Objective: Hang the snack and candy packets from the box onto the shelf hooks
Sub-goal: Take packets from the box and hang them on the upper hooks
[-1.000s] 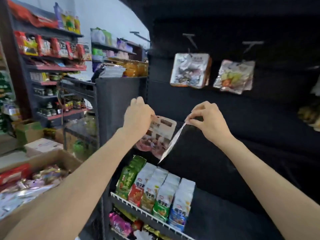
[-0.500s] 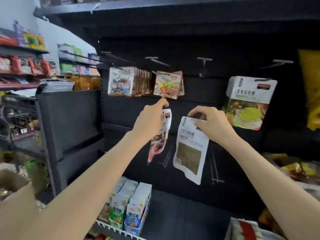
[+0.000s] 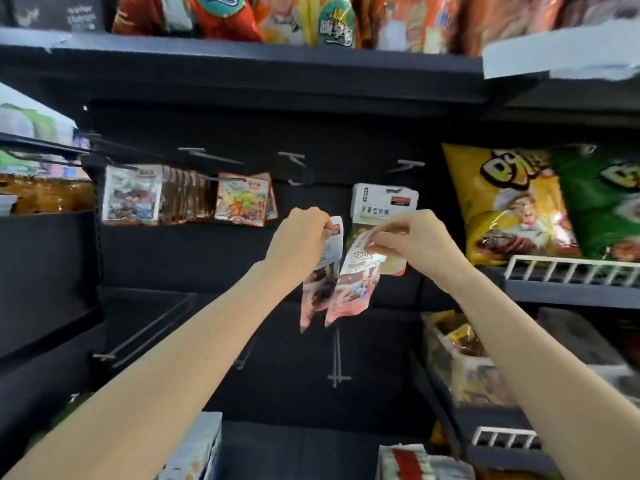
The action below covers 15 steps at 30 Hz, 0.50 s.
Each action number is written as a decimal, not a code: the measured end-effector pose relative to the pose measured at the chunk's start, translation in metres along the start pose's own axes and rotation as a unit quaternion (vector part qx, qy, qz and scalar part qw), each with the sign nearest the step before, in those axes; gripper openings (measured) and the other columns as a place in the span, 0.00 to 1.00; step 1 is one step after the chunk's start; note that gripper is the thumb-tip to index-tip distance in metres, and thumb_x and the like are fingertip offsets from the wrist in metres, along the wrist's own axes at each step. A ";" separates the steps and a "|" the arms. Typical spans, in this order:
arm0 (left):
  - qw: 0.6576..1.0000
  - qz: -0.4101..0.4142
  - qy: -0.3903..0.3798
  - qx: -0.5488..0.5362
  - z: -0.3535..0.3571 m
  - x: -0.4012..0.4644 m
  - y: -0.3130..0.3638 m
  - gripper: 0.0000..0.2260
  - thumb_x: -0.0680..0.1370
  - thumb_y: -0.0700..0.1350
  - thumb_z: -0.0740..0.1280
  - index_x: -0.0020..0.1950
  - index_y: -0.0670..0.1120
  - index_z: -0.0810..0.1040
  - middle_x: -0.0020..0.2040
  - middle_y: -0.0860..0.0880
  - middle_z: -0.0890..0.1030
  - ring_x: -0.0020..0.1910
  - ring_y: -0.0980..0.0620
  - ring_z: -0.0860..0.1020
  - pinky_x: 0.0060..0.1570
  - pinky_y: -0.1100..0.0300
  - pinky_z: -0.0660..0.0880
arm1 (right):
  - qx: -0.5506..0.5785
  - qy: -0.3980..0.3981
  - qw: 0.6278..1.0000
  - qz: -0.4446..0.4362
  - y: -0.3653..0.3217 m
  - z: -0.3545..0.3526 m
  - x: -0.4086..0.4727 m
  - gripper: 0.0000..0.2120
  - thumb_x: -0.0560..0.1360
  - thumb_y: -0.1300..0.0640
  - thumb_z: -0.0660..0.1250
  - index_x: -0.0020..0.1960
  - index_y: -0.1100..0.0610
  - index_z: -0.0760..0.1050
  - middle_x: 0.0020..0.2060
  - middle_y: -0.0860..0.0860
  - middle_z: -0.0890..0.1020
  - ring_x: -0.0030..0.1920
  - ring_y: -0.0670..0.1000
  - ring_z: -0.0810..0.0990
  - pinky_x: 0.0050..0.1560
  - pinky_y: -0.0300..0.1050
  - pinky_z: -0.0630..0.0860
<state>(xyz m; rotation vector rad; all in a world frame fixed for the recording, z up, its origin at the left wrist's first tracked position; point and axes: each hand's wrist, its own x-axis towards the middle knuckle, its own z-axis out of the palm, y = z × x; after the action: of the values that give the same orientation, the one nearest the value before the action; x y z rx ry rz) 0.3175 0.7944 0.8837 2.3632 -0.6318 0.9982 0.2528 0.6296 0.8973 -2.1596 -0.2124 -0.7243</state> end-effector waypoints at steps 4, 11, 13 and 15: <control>0.999 0.004 0.030 -0.010 0.001 0.012 0.011 0.10 0.79 0.39 0.62 0.56 0.45 0.81 0.50 0.43 0.82 0.47 0.44 0.80 0.47 0.48 0.78 | -0.202 0.169 0.962 -0.068 0.006 -0.012 0.019 0.07 0.75 0.51 0.69 0.47 0.53 0.83 0.43 0.48 0.80 0.42 0.48 0.77 0.39 0.47 0.75; 0.999 0.009 0.039 -0.033 -0.003 0.021 0.013 0.10 0.79 0.39 0.62 0.53 0.42 0.82 0.51 0.44 0.82 0.47 0.47 0.81 0.46 0.54 0.78 | -0.164 0.233 0.951 -0.118 0.022 -0.015 0.060 0.08 0.76 0.54 0.68 0.51 0.54 0.83 0.46 0.51 0.81 0.51 0.52 0.76 0.42 0.43 0.68; 0.999 0.011 0.035 -0.022 -0.003 0.023 0.015 0.09 0.79 0.39 0.62 0.50 0.41 0.82 0.48 0.44 0.83 0.46 0.48 0.81 0.47 0.54 0.78 | -0.160 0.236 0.949 -0.138 0.023 -0.010 0.067 0.09 0.76 0.56 0.67 0.52 0.56 0.83 0.44 0.52 0.80 0.47 0.51 0.74 0.41 0.37 0.65; 0.999 0.001 0.039 -0.012 -0.005 0.024 0.014 0.10 0.79 0.39 0.62 0.45 0.40 0.81 0.46 0.44 0.83 0.44 0.47 0.81 0.46 0.52 0.78 | -0.165 0.245 0.942 -0.157 0.027 -0.006 0.070 0.09 0.77 0.58 0.66 0.52 0.58 0.83 0.41 0.52 0.77 0.45 0.48 0.69 0.38 0.31 0.62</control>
<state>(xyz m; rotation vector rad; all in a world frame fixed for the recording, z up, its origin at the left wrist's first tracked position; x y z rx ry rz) 0.3215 0.7813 0.9084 2.2915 -0.6135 1.0718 0.3178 0.6011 0.9222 -2.1923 -0.1813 -1.5499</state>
